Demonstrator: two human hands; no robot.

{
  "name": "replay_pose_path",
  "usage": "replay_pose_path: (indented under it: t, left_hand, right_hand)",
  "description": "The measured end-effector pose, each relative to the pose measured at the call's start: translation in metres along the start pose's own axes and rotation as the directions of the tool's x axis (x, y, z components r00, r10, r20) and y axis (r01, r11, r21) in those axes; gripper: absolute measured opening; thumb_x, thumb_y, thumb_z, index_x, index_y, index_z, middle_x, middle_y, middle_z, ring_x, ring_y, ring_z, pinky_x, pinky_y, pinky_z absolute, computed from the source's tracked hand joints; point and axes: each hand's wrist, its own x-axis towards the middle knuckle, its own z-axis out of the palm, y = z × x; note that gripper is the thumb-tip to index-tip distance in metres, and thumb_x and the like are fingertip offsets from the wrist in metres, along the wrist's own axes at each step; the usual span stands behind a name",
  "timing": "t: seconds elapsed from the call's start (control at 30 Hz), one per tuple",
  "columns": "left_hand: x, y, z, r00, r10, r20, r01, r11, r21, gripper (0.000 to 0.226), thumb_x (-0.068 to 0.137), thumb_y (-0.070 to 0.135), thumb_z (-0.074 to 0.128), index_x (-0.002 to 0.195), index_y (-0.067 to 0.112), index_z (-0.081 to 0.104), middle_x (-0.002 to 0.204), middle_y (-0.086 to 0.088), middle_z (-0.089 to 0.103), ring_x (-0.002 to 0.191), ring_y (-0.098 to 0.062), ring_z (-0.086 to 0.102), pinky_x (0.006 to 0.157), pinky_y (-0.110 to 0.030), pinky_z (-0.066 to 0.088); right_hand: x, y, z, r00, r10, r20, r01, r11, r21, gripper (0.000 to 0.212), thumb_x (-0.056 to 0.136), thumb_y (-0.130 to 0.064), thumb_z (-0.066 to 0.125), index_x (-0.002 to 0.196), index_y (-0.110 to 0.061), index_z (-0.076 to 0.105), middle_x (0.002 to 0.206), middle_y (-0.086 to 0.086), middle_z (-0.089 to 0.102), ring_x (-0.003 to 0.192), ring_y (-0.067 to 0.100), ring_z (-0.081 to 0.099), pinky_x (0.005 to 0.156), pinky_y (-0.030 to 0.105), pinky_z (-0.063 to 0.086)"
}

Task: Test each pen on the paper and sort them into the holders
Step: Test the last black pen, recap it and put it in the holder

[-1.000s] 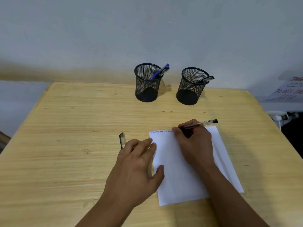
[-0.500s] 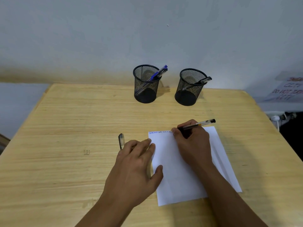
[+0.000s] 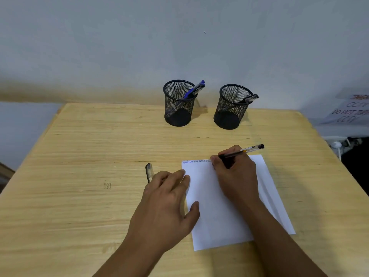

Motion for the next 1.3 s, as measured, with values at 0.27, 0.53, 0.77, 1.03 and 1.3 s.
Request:
replay_pose_path:
  t: [0.27,0.53,0.77,1.03,1.3]
  left_hand:
    - [0.000,0.000,0.001,1.000,-0.011,0.011,0.011,1.000,0.005,0.054,0.079,0.053,0.055,0.121,0.021,0.063,0.132,0.010,0.058,0.121,-0.017,0.041,0.096,-0.039,0.046]
    - [0.000,-0.001,0.002,1.000,-0.008,0.004,0.008,1.000,0.007,0.054,0.079,0.053,0.056,0.121,0.020,0.064,0.132,0.008,0.059,0.121,-0.019,0.043,0.097,-0.039,0.046]
    - [0.000,-0.002,0.002,1.000,-0.010,0.026,0.009,1.000,0.024,0.054,0.080,0.054,0.054,0.122,0.022,0.063,0.133,0.010,0.058,0.122,-0.017,0.040,0.098,-0.035,0.042]
    - [0.000,-0.001,-0.001,0.997,-0.017,0.069,0.015,0.999,0.034,0.055,0.082,0.058,0.048,0.124,0.025,0.060,0.136,0.012,0.054,0.123,-0.015,0.039,0.100,-0.031,0.038]
    - [0.001,0.003,-0.004,0.997,-0.019,0.075,0.015,0.998,0.058,0.058,0.082,0.060,0.043,0.128,0.026,0.056,0.140,0.016,0.049,0.126,-0.012,0.034,0.103,-0.026,0.032]
  right_hand:
    - [0.001,-0.001,-0.002,1.000,0.019,0.022,-0.018,0.999,-0.028,0.011,0.091,-0.025,0.068,0.089,-0.023,0.057,0.071,-0.021,0.058,0.067,-0.007,0.056,0.058,0.003,0.035]
    - [0.001,-0.001,-0.002,1.000,0.014,0.026,-0.013,0.999,-0.034,0.011,0.090,-0.026,0.068,0.089,-0.021,0.058,0.071,-0.020,0.059,0.067,-0.007,0.057,0.058,0.004,0.036]
    - [0.000,-0.002,-0.003,1.000,0.005,0.030,-0.004,1.000,-0.028,0.012,0.090,-0.025,0.069,0.089,-0.020,0.058,0.072,-0.017,0.061,0.068,-0.004,0.059,0.058,0.007,0.038]
    - [0.000,0.003,-0.010,0.996,0.075,-0.047,-0.066,0.983,0.170,0.010,0.089,-0.025,0.069,0.085,-0.016,0.065,0.070,-0.011,0.072,0.068,-0.009,0.065,0.056,0.008,0.043]
    - [0.004,0.001,-0.023,0.990,0.138,0.011,-0.130,0.897,0.422,0.006,0.089,-0.012,0.070,0.083,-0.014,0.071,0.073,0.007,0.075,0.070,0.017,0.073,0.071,0.027,0.058]
